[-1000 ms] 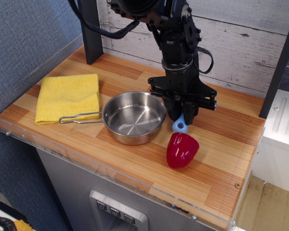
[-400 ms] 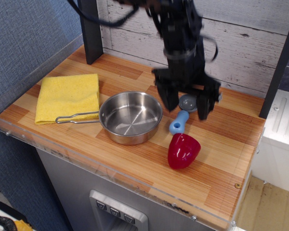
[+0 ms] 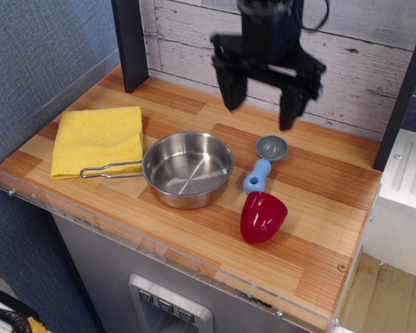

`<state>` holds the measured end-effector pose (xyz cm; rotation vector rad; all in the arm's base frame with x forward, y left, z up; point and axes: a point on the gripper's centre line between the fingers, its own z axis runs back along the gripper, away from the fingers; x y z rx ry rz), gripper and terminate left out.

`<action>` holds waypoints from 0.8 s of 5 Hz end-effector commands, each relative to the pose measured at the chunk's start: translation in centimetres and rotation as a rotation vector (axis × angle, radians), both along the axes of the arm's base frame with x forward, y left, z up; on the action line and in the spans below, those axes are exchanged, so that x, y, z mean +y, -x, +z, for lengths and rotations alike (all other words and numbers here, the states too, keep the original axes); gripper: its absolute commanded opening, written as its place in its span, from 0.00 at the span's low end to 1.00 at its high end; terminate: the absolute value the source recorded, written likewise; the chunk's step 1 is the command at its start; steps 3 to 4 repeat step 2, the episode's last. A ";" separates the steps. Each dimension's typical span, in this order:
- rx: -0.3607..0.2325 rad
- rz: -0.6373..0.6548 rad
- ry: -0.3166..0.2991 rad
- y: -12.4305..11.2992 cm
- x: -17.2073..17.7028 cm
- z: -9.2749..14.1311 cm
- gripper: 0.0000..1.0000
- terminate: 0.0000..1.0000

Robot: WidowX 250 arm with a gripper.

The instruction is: Place the blue spoon between the pot and strawberry

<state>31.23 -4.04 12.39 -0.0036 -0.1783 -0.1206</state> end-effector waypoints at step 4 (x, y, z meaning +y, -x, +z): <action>-0.030 0.006 0.042 2.5 2.7 3.4 1.00 1.00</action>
